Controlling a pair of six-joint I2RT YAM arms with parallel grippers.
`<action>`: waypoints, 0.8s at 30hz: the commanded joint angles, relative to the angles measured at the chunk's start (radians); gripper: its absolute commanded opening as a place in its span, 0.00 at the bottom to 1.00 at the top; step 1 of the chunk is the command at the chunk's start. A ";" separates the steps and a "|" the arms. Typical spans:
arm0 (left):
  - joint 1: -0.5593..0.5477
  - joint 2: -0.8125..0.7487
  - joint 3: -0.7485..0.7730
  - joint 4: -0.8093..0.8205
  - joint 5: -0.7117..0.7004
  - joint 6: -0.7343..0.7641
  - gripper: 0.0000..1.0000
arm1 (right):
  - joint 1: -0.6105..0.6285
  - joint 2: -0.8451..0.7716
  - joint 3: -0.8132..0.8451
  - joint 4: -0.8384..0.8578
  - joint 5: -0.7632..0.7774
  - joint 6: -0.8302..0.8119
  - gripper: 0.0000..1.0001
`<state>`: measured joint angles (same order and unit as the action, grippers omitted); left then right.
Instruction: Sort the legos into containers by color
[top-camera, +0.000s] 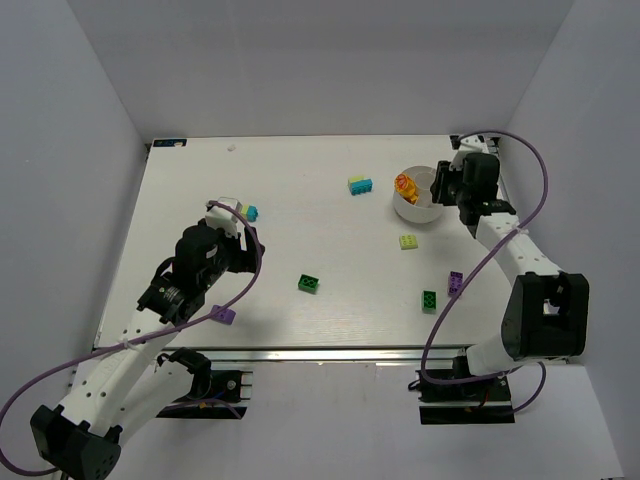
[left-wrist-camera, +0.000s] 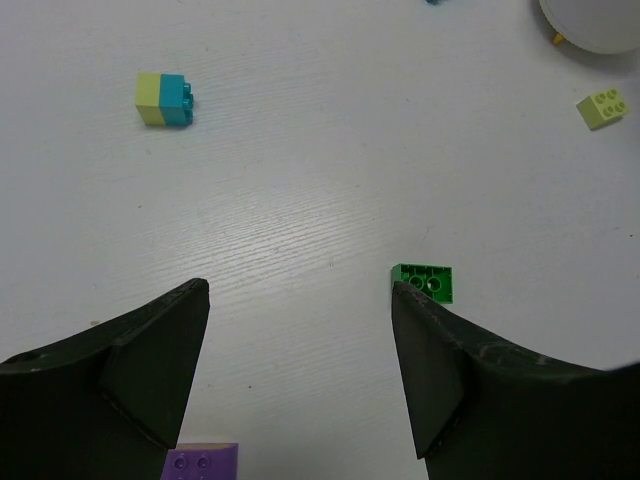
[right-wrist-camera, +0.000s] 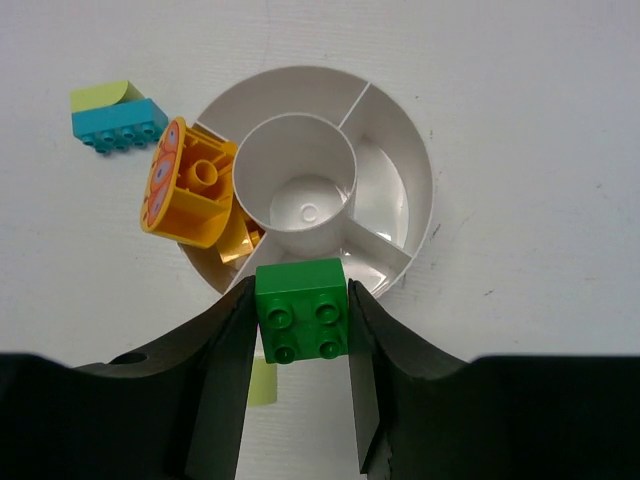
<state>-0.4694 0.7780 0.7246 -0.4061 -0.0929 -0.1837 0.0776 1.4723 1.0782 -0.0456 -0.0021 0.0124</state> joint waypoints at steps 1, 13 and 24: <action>0.003 -0.019 -0.005 0.018 0.012 -0.002 0.83 | -0.012 -0.026 -0.084 0.249 -0.085 0.004 0.00; 0.003 -0.034 -0.005 0.023 0.018 0.003 0.83 | -0.029 0.019 -0.153 0.400 -0.096 0.032 0.00; 0.003 -0.034 -0.004 0.021 0.013 0.003 0.83 | -0.039 0.097 -0.135 0.426 -0.084 0.070 0.00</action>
<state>-0.4694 0.7609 0.7246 -0.4019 -0.0891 -0.1833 0.0448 1.5608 0.9340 0.3153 -0.0864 0.0555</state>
